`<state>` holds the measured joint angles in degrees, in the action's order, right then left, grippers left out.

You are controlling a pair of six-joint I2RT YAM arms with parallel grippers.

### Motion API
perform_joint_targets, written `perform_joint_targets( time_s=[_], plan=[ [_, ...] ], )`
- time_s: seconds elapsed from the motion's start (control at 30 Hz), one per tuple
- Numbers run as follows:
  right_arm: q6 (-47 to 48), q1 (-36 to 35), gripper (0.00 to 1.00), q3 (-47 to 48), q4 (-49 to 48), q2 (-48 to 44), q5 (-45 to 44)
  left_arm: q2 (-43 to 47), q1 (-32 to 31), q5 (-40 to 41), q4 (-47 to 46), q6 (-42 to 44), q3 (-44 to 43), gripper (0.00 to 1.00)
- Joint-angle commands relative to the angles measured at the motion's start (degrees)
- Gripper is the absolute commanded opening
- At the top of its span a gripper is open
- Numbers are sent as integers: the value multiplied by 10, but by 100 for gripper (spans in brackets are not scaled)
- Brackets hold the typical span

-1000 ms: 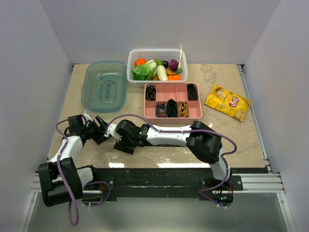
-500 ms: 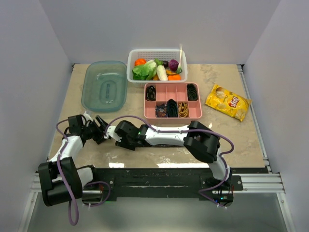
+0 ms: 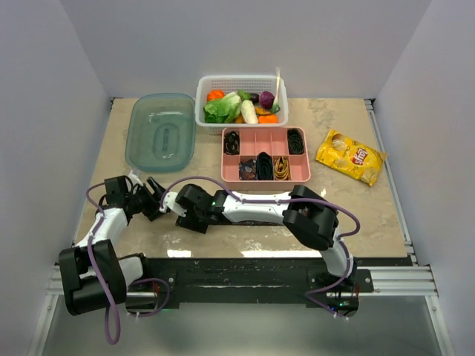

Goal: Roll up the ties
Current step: Roll the tie at the center of the board.

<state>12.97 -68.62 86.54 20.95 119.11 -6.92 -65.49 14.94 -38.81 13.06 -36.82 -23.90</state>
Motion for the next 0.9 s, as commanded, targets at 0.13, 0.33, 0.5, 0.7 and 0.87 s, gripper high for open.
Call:
perform_joint_targets(
  time_s=[0.13,0.33,0.5,0.7,0.87],
  plan=[
    [-23,3,86,0,-16,-72,0,9,4,-8,-10,4,-2,72],
    [-101,60,86,-38,-70,-161,101,35,-1,7,-5,3,-2,72],
    [-185,117,65,-104,-128,-211,195,67,-55,64,8,-4,-5,72],
    [-212,118,0,-119,-115,-174,236,82,-113,102,-8,-19,10,70],
    [-236,118,0,-146,-146,-155,288,105,-120,99,-37,-27,26,69]
  ],
)
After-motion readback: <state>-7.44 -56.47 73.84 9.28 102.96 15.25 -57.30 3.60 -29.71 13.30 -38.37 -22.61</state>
